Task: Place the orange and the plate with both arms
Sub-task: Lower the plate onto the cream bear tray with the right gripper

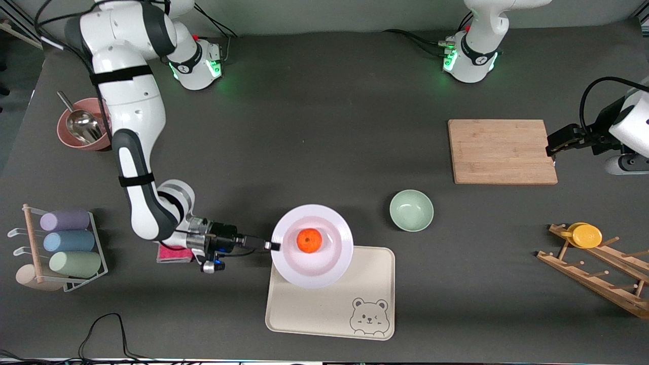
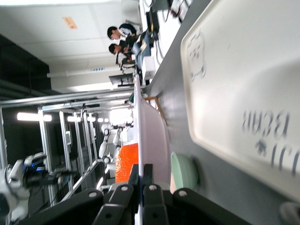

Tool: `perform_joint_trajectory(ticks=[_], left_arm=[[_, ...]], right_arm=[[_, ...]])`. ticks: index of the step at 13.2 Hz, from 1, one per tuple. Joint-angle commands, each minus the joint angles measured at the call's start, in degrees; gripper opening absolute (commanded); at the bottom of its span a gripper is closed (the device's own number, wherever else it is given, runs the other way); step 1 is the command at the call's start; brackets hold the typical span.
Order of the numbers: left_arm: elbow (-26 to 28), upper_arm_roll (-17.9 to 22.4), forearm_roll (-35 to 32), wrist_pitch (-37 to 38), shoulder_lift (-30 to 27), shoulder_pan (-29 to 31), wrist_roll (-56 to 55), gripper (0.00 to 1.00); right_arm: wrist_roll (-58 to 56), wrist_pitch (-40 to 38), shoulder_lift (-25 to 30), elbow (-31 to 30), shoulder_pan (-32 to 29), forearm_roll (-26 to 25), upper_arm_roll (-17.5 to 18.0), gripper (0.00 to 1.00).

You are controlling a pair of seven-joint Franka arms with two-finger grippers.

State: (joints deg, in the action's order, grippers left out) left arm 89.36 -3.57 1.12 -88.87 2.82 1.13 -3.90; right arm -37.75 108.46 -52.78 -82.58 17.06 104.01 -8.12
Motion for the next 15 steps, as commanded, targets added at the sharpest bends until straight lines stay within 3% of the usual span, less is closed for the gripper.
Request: perform_joint_trajectory(ticks=[1, 5, 15], left_arm=[[0.11, 0.50, 0.73, 0.81, -1.06, -0.60, 0.38, 1.00], [0.11, 0.50, 0.73, 0.81, -1.06, -0.69, 0.38, 1.00], [0.20, 0.50, 0.73, 0.81, -0.97, -1.22, 0.12, 1.00]], right_arm=[[5.58, 2.35, -10.56, 15.83, -0.89, -0.74, 0.47, 0.00], [6.02, 7.10, -17.35, 24.74, -0.89, -0.65, 0.83, 0.00], [0.31, 12.03, -20.96, 26.59, -0.54, -0.38, 4.17, 0.00]])
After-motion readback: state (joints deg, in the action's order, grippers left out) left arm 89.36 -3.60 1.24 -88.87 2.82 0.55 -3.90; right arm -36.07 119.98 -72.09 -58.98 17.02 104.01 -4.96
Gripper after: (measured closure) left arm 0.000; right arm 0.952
